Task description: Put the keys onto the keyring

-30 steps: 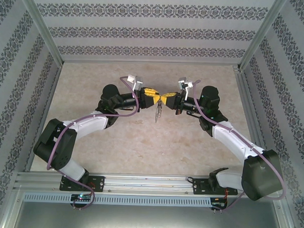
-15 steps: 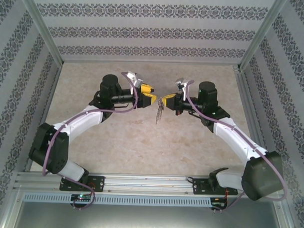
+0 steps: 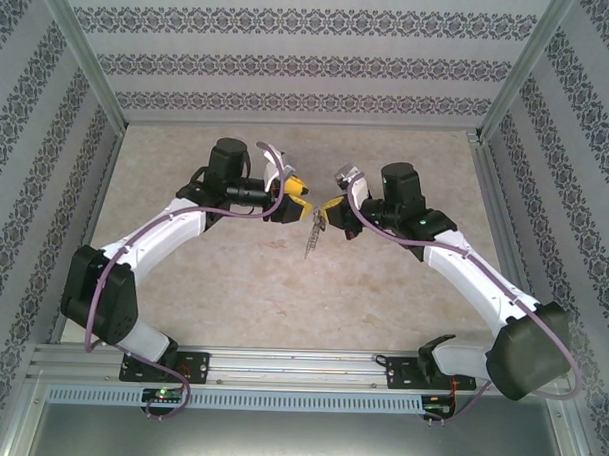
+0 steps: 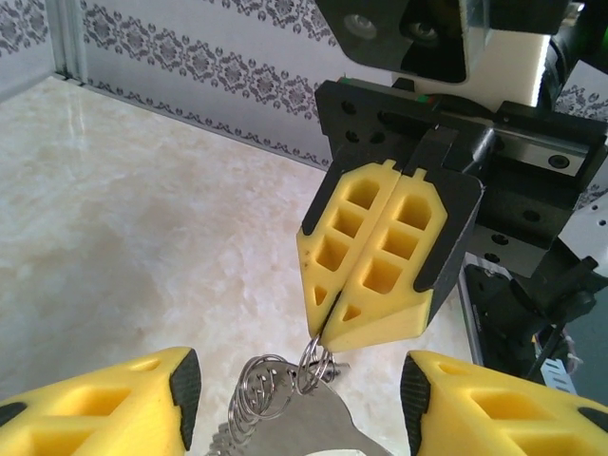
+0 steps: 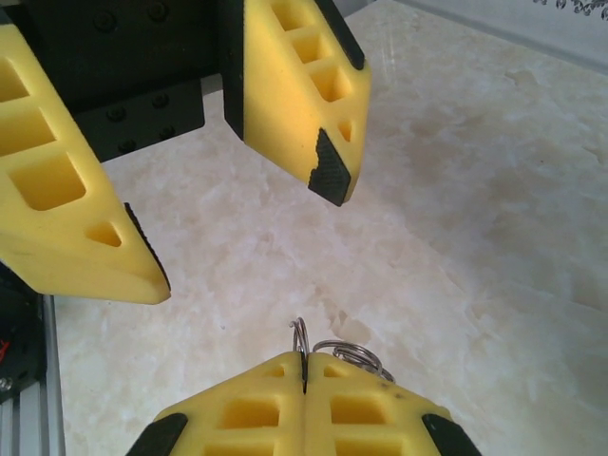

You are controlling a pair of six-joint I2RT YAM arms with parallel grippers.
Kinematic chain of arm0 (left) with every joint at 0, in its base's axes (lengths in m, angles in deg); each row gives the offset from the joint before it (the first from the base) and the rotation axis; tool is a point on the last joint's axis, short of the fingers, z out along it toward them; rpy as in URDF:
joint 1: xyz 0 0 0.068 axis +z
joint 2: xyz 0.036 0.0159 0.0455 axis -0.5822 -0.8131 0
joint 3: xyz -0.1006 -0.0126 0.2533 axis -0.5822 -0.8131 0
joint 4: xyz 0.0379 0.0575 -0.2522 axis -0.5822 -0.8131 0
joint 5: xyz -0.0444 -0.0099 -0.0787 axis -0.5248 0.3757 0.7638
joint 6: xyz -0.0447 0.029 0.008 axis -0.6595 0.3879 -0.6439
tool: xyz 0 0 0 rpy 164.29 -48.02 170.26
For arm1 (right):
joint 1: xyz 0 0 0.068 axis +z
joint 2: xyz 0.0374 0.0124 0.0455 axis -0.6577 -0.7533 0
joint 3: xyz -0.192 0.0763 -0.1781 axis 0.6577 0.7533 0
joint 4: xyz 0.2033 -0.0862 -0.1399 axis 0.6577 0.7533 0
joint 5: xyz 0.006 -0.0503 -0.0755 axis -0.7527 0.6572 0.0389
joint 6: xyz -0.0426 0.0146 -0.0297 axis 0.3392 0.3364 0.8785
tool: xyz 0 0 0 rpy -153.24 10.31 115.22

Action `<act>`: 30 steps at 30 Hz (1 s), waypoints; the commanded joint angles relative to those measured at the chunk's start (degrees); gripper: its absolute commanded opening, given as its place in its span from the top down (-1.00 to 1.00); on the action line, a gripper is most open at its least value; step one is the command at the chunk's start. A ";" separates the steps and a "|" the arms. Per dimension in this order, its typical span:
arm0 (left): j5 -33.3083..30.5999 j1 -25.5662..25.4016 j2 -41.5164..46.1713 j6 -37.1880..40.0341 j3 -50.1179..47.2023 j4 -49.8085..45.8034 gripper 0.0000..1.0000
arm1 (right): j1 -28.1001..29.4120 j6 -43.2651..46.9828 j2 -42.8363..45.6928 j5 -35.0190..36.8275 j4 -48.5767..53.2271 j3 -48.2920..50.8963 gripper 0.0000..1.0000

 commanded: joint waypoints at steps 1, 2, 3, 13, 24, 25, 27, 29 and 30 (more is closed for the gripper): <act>3.23 0.56 -1.18 2.93 1.73 -4.45 -0.16 | 0.74 2.45 0.68 0.42 1.31 -2.11 1.00; 3.58 0.61 -1.37 2.93 1.76 -4.47 -0.16 | 0.76 2.45 0.68 0.15 1.31 -2.09 1.00; 3.83 0.60 -1.54 2.92 1.91 -4.61 -0.16 | 0.84 2.38 0.76 -0.14 1.32 -2.19 1.00; 6.21 0.63 -3.10 1.79 2.52 -3.36 -0.12 | 1.90 1.15 0.50 -2.41 0.04 -2.18 1.00; 9.23 0.46 -3.67 -0.04 1.55 -0.08 -0.03 | 2.34 0.69 0.50 -3.11 -0.81 -2.13 1.00; 9.53 0.41 -3.66 -0.21 1.37 0.38 -0.02 | 2.35 0.59 0.48 -3.24 -0.90 -2.18 1.00; 9.66 0.20 -3.66 -0.42 1.11 1.03 -0.01 | 2.34 0.47 0.54 -3.33 -1.03 -2.19 1.00; 9.71 0.02 -3.87 -0.41 1.01 1.28 0.01 | 2.34 0.43 0.59 -3.32 -1.23 -2.24 1.00; 9.81 -0.13 -3.96 -0.41 1.13 1.39 0.02 | 2.36 0.43 0.58 -3.38 -1.17 -2.18 1.00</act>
